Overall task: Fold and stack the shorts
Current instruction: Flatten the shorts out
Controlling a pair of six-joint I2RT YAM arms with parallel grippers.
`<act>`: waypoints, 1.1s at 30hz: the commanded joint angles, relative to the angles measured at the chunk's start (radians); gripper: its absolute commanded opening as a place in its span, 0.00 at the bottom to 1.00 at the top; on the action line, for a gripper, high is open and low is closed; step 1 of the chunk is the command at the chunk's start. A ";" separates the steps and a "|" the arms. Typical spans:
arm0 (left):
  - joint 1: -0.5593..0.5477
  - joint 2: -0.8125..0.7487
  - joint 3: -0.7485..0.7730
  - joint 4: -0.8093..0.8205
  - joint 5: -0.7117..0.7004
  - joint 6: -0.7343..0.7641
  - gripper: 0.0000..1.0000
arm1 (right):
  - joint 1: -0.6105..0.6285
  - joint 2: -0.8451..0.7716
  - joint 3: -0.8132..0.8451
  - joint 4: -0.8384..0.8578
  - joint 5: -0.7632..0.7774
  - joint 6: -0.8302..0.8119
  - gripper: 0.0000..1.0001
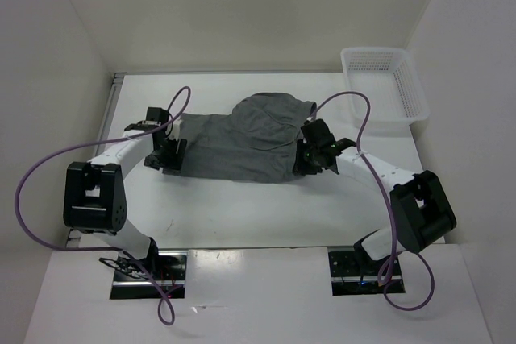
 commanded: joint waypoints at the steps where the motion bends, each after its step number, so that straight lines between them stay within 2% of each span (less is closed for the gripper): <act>1: 0.005 0.026 0.054 0.064 -0.037 0.003 0.77 | -0.007 -0.022 0.016 -0.045 0.041 0.014 0.32; 2: 0.005 0.041 0.065 0.076 -0.046 0.003 0.78 | -0.007 -0.033 0.005 -0.045 0.041 0.025 0.46; 4: 0.005 0.063 0.065 0.076 -0.077 0.003 0.80 | -0.019 -0.042 0.005 -0.056 0.050 0.042 0.63; 8: 0.014 0.118 0.065 0.098 -0.126 0.003 0.80 | -0.054 -0.062 -0.005 -0.079 0.046 0.128 0.65; 11: 0.015 0.127 0.044 0.119 -0.149 0.003 0.80 | -0.054 -0.062 -0.045 -0.005 0.023 0.221 0.68; 19: 0.015 0.201 0.034 0.148 -0.163 0.003 0.80 | -0.054 0.116 -0.058 0.018 0.023 0.277 0.71; 20: 0.015 0.212 0.034 0.148 -0.163 0.003 0.78 | -0.054 0.127 -0.058 0.018 0.009 0.268 0.69; 21: 0.015 0.212 0.034 0.148 -0.153 0.003 0.75 | -0.054 0.127 -0.058 0.029 -0.005 0.268 0.58; 22: 0.015 0.212 0.034 0.148 -0.141 0.003 0.63 | -0.054 0.127 -0.067 0.029 -0.005 0.268 0.47; 23: 0.015 0.212 0.025 0.148 -0.131 0.003 0.57 | -0.067 0.127 -0.067 0.029 -0.005 0.280 0.34; 24: 0.015 0.212 0.025 0.139 -0.117 0.003 0.47 | -0.076 0.113 -0.076 0.015 0.004 0.280 0.11; 25: 0.015 0.192 0.016 0.139 -0.095 0.003 0.36 | -0.076 0.075 -0.076 -0.005 0.013 0.280 0.03; 26: 0.015 0.181 -0.001 0.139 -0.095 0.003 0.16 | -0.091 0.050 -0.085 -0.017 0.013 0.292 0.00; 28: 0.015 0.143 -0.022 0.116 -0.095 0.003 0.03 | -0.120 -0.005 -0.096 -0.040 0.026 0.292 0.00; 30: 0.015 0.106 -0.042 0.080 -0.095 0.003 0.00 | -0.130 -0.092 -0.096 -0.091 0.026 0.283 0.00; 33: 0.015 -0.057 -0.070 -0.052 -0.046 0.003 0.00 | -0.139 -0.191 -0.065 -0.198 0.009 0.269 0.00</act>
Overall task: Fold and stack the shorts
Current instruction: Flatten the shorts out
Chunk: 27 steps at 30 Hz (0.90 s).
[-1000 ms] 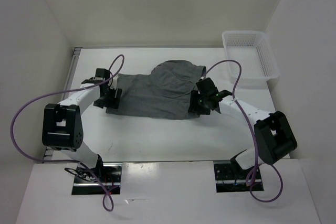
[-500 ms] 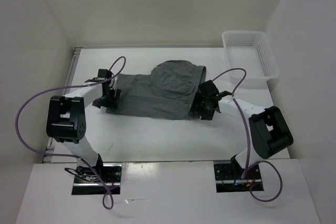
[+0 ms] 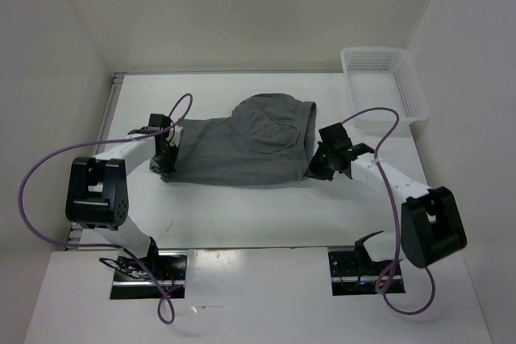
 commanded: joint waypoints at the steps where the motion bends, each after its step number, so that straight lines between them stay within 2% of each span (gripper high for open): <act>1: 0.009 -0.156 -0.030 -0.232 0.023 0.006 0.00 | -0.016 -0.126 0.023 -0.156 -0.009 -0.011 0.00; 5: 0.009 -0.188 -0.039 -0.319 0.023 0.006 0.00 | -0.016 -0.205 0.014 -0.168 -0.052 0.018 0.00; 9: 0.009 -0.188 -0.057 -0.296 0.046 0.006 0.02 | -0.016 -0.185 -0.009 -0.168 -0.064 0.027 0.00; 15: 0.009 -0.095 -0.068 -0.241 0.037 0.006 0.02 | -0.016 -0.148 -0.092 -0.066 -0.075 0.064 0.00; 16: 0.009 -0.084 -0.068 -0.227 0.037 0.006 0.03 | -0.016 -0.137 -0.101 -0.056 -0.075 0.075 0.13; 17: 0.009 -0.064 -0.068 -0.227 0.028 0.006 0.08 | -0.016 -0.125 -0.112 -0.056 -0.075 0.075 0.38; 18: 0.009 -0.055 -0.068 -0.227 0.028 0.006 0.17 | -0.016 -0.105 -0.112 -0.056 -0.085 0.075 0.46; 19: 0.009 -0.055 -0.068 -0.227 0.028 0.006 0.39 | -0.016 -0.105 -0.121 -0.047 -0.086 0.075 0.54; 22: 0.009 -0.033 -0.068 -0.209 0.016 0.006 0.55 | -0.016 -0.105 -0.134 -0.026 -0.098 0.084 0.64; 23: 0.009 -0.024 -0.068 -0.195 -0.001 0.006 0.63 | -0.016 -0.105 -0.134 -0.026 -0.084 0.084 0.64; 27: 0.009 -0.003 -0.068 -0.169 -0.044 0.006 0.75 | -0.016 -0.064 -0.120 -0.013 -0.056 0.084 0.65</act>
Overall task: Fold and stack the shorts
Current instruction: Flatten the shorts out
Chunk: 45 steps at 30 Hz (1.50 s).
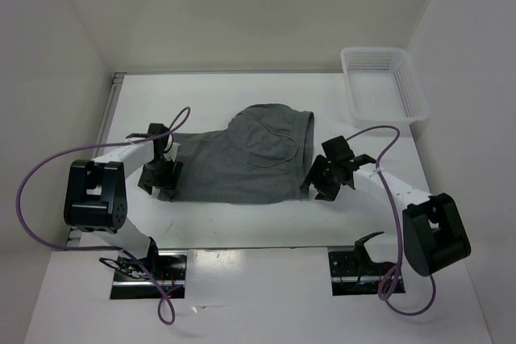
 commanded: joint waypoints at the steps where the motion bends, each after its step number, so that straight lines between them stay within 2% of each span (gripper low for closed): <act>1: 0.003 0.037 -0.006 0.061 -0.051 0.000 0.77 | -0.007 0.059 0.024 0.046 0.027 0.001 0.65; 4: 0.026 0.057 -0.006 0.070 -0.051 0.000 0.79 | 0.005 0.109 0.044 0.046 0.042 -0.008 0.66; 7: 0.026 0.068 -0.006 0.058 0.044 0.000 0.79 | 0.051 0.146 0.055 0.046 0.066 -0.008 0.66; 11: 0.014 0.068 0.006 0.033 0.118 0.000 0.72 | 0.082 0.221 0.064 0.046 0.057 -0.008 0.66; 13: 0.014 0.079 0.006 0.021 0.141 0.000 0.61 | 0.106 0.232 0.064 0.056 0.057 -0.008 0.65; 16: 0.014 0.123 0.006 0.021 0.179 0.000 0.42 | 0.136 0.262 0.064 0.074 0.048 -0.008 0.52; 17: 0.014 0.136 0.006 0.021 0.179 0.000 0.37 | 0.146 0.286 0.064 0.074 0.038 -0.008 0.38; 19: 0.014 0.171 0.020 0.012 0.179 0.000 0.24 | 0.146 0.300 0.055 0.083 0.037 -0.008 0.20; 20: 0.014 0.171 0.020 0.012 0.188 0.000 0.15 | 0.146 0.300 0.055 0.083 0.037 -0.008 0.03; 23: 0.014 0.182 0.042 0.002 0.198 0.000 0.02 | 0.146 0.311 0.072 0.092 0.037 -0.017 0.00; 25: 0.014 0.182 0.083 0.002 0.242 0.000 0.00 | 0.137 0.320 0.118 0.103 0.037 -0.063 0.00; 26: 0.023 0.182 0.124 -0.011 0.254 0.000 0.00 | 0.137 0.329 0.218 0.103 0.037 -0.087 0.00; 28: 0.032 0.215 0.348 -0.065 0.264 0.000 0.00 | 0.091 0.419 0.395 0.042 0.037 -0.201 0.00; 29: 0.032 0.247 0.452 -0.089 0.264 0.000 0.00 | 0.076 0.467 0.639 -0.001 0.037 -0.241 0.00; 30: 0.032 0.260 0.562 -0.138 0.264 0.000 0.00 | 0.048 0.519 0.776 -0.045 0.051 -0.280 0.00; 31: 0.043 0.272 0.788 -0.157 0.264 0.000 0.00 | 0.033 0.620 1.055 -0.132 0.060 -0.343 0.00; 33: 0.052 0.284 0.990 -0.171 0.233 0.000 0.00 | -0.008 0.729 1.318 -0.217 0.051 -0.362 0.00; 34: 0.064 0.284 1.154 -0.171 0.222 0.000 0.00 | -0.019 0.748 1.535 -0.230 0.051 -0.373 0.00; 37: 0.109 0.236 1.313 -0.125 0.204 0.000 0.00 | -0.029 0.771 1.791 -0.239 0.051 -0.390 0.00; 38: 0.118 0.226 1.380 -0.125 0.204 0.000 0.00 | -0.029 0.771 1.826 -0.239 0.051 -0.414 0.00; 41: 0.143 0.183 1.418 -0.125 0.182 0.000 0.00 | -0.004 0.733 1.851 -0.248 0.051 -0.445 0.00; 44: 0.153 0.117 1.381 -0.134 0.171 0.000 0.00 | 0.007 0.615 1.696 -0.204 0.071 -0.459 0.00; 45: 0.153 0.097 1.346 -0.145 0.171 0.000 0.00 | 0.007 0.570 1.532 -0.175 0.085 -0.459 0.00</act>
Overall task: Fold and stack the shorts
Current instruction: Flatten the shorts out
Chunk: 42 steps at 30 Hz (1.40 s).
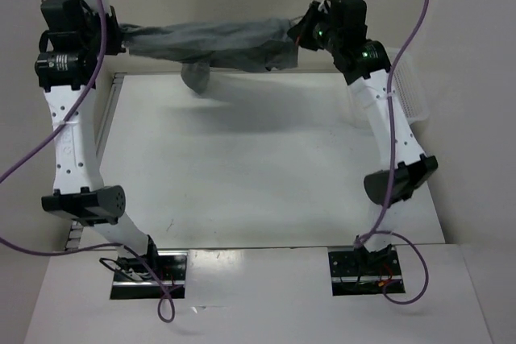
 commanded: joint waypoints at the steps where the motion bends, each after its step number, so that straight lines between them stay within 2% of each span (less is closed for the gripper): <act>1: 0.000 -0.056 -0.155 -0.065 -0.019 0.004 0.00 | 0.019 -0.120 -0.287 0.044 0.041 -0.028 0.00; 2: 0.000 -0.081 -0.212 -0.065 -0.019 0.004 0.00 | 0.019 -0.217 -0.377 0.075 0.041 -0.028 0.00; 3: 0.000 -0.131 -0.275 -0.065 -0.019 0.004 0.00 | 0.019 -0.261 -0.548 0.099 0.055 -0.002 0.00; 4: 0.000 -0.157 -0.339 -0.065 -0.019 0.004 0.00 | 0.019 -0.298 -0.628 0.118 0.055 0.009 0.00; 5: 0.000 -0.180 -0.475 -0.065 -0.031 0.004 0.00 | 0.019 -0.357 -0.698 0.141 0.046 0.018 0.00; 6: 0.000 -0.226 -0.545 -0.065 -0.031 0.004 0.00 | 0.028 -0.378 -0.836 0.141 0.035 0.041 0.00; 7: 0.000 -0.248 -0.614 -0.065 -0.057 0.004 0.00 | 0.038 -0.396 -0.902 0.153 0.008 0.050 0.00; 8: 0.000 -0.266 -0.746 -0.065 -0.057 0.004 0.00 | 0.047 -0.423 -1.031 0.164 -0.002 0.061 0.00; 11: 0.000 -0.305 -0.908 -0.123 -0.080 0.004 0.00 | 0.102 -0.456 -1.247 0.152 0.007 0.081 0.00; 12: 0.000 -0.318 -1.020 -0.132 -0.080 0.004 0.00 | 0.114 -0.456 -1.295 0.152 0.007 0.110 0.00; 16: 0.000 -0.340 -1.230 -0.143 -0.143 0.004 0.00 | 0.176 -0.531 -1.481 0.134 -0.016 0.213 0.00; 20: 0.000 -0.352 -1.338 -0.143 -0.232 0.004 0.00 | 0.209 -0.591 -1.610 0.106 -0.016 0.328 0.00; 26: -0.041 -0.375 -1.404 -0.178 -0.272 0.004 0.10 | 0.219 -0.652 -1.676 0.046 0.013 0.458 0.00; 27: -0.041 -0.375 -1.415 -0.189 -0.261 0.004 0.12 | 0.219 -0.677 -1.676 0.020 0.023 0.475 0.06; 28: -0.041 -0.375 -1.415 -0.215 -0.261 0.004 0.15 | 0.219 -0.727 -1.685 0.011 0.036 0.498 0.06; 29: -0.041 -0.384 -1.415 -0.215 -0.261 0.004 0.18 | 0.219 -0.749 -1.685 -0.001 0.037 0.509 0.11; 30: -0.041 -0.385 -1.415 -0.226 -0.261 0.004 0.23 | 0.219 -0.784 -1.685 -0.038 0.058 0.518 0.34; 31: -0.041 -0.385 -1.400 -0.235 -0.261 0.004 0.33 | 0.219 -0.798 -1.672 -0.058 0.067 0.518 0.47; 32: -0.041 -0.385 -1.369 -0.247 -0.252 0.004 0.54 | 0.219 -0.812 -1.662 -0.075 0.079 0.532 0.51; 33: -0.041 -0.385 -1.346 -0.248 -0.264 0.004 0.60 | 0.219 -0.827 -1.636 -0.087 0.099 0.532 0.52; 37: -0.041 -0.349 -1.171 -0.121 -0.295 0.004 0.74 | 0.219 -0.872 -1.534 -0.101 0.193 0.532 0.56; 39: -0.041 -0.288 -1.080 -0.047 -0.295 0.004 0.76 | 0.219 -0.832 -1.474 -0.054 0.239 0.470 0.63; 41: -0.053 -0.215 -1.020 0.048 -0.283 0.004 0.77 | 0.174 -0.720 -1.419 0.058 0.239 0.384 0.65; 42: -0.054 -0.114 -0.977 0.061 -0.265 0.004 0.77 | 0.151 -0.673 -1.391 0.092 0.227 0.356 0.65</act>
